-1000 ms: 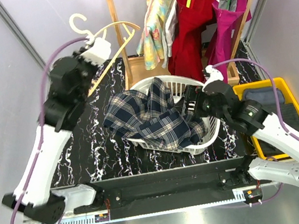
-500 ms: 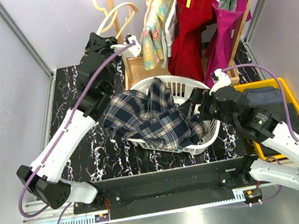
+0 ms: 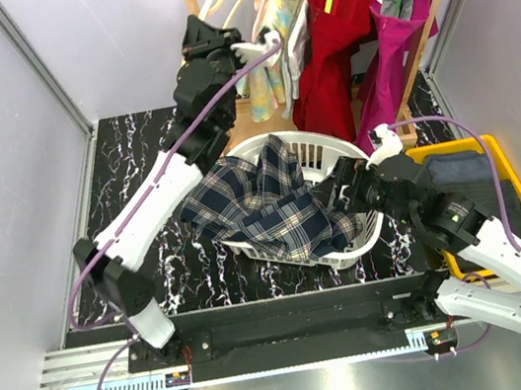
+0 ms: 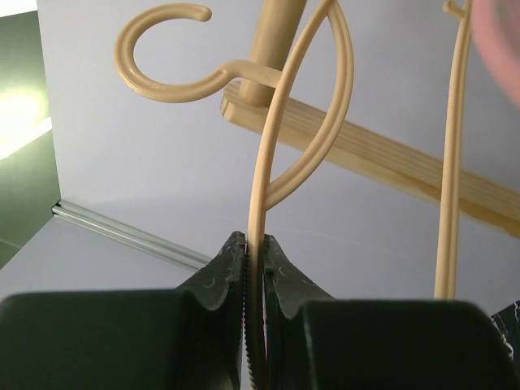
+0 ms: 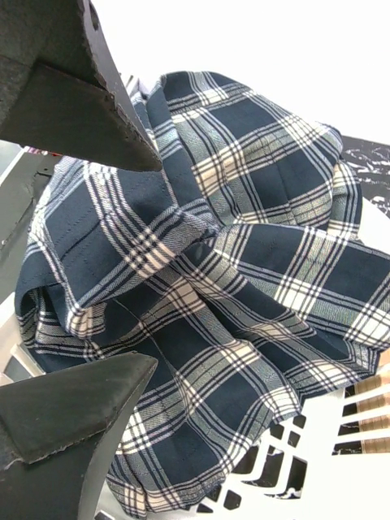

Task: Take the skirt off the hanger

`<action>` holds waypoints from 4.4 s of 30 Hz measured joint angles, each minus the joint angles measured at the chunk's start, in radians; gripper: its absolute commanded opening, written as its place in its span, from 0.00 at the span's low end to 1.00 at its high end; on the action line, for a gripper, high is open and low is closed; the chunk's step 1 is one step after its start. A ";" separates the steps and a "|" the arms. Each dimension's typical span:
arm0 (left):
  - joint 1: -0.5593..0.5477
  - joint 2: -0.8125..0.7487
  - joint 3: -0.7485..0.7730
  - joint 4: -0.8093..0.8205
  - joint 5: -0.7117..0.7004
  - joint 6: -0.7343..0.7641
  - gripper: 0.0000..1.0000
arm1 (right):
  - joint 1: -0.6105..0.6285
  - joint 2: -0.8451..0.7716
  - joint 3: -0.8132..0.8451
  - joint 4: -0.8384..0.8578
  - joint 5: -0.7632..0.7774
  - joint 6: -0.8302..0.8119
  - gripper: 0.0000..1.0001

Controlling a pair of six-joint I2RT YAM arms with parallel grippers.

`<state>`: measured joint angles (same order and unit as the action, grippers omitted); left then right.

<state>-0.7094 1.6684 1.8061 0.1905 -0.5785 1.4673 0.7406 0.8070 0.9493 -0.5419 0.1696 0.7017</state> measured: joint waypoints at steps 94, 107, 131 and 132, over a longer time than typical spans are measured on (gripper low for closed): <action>-0.012 0.292 0.584 -0.371 0.354 -0.926 0.65 | 0.000 -0.179 -0.101 0.048 0.029 -0.008 1.00; 0.023 0.375 0.595 -0.375 0.392 -0.958 0.60 | 0.000 -0.192 -0.101 0.048 0.032 -0.008 1.00; 0.079 0.375 0.594 -0.384 0.447 -1.043 0.22 | 0.000 -0.208 -0.114 0.048 0.050 0.000 1.00; 0.080 0.373 0.592 -0.384 0.451 -1.044 0.29 | 0.000 -0.208 -0.115 0.048 0.050 0.000 1.00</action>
<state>-0.6292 2.0411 2.3985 -0.1936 -0.1276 0.4236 0.7406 0.5987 0.8345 -0.4942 0.2195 0.7017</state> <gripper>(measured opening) 0.111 0.994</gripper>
